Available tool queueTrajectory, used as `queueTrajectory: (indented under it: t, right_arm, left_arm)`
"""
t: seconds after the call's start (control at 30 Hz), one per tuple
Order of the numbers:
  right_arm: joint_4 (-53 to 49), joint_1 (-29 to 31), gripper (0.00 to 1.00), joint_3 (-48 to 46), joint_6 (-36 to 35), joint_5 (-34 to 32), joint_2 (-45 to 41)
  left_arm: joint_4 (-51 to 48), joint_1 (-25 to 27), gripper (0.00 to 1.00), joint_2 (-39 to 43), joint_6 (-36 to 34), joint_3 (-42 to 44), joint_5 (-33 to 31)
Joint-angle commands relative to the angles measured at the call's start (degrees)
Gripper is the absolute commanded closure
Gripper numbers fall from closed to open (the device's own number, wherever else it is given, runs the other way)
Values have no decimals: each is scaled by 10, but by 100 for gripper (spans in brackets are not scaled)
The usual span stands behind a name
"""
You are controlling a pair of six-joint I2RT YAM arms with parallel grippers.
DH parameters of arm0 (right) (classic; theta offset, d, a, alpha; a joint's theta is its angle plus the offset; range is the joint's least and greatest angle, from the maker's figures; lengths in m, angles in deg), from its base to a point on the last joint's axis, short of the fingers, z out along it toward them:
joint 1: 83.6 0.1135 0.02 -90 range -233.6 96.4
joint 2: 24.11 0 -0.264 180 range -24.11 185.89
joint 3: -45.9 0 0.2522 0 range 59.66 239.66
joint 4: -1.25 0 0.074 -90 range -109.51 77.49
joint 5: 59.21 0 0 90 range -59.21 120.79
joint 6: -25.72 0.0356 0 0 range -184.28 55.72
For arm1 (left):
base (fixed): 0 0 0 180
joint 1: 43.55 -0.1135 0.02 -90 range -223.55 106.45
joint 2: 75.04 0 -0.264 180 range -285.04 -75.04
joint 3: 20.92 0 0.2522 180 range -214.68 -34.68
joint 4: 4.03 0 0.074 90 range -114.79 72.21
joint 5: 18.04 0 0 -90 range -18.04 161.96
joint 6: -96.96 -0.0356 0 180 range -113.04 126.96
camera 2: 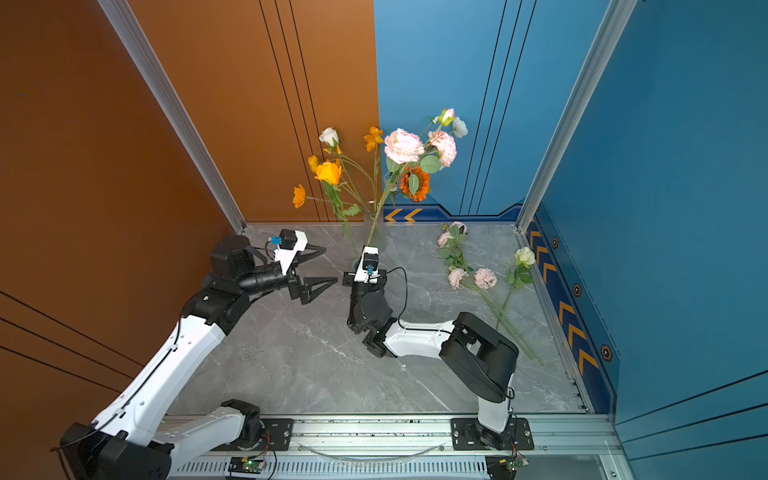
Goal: Arrange the flowers into the vase
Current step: 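Lower the pink rose stem into the teal cup with the right gripper, then open the right gripper and withdraw it toward the remaining roses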
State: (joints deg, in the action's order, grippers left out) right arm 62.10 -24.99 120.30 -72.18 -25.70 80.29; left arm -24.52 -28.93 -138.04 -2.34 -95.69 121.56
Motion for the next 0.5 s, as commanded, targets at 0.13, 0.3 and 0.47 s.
queueTrajectory:
  t: [0.13, 0.3, 0.47]
  right_arm:
    - [-108, -19, 94, -27, 95, -2, -26]
    - [-147, -25, 90, -37, 123, 15, -37]
    - [-175, -29, 77, -40, 143, 20, -41]
  left_arm:
    - [15, -6, 2, 4, 9, 5, 16]
    - [15, -5, 2, 3, 9, 5, 17]
    - [15, -6, 2, 3, 9, 5, 18]
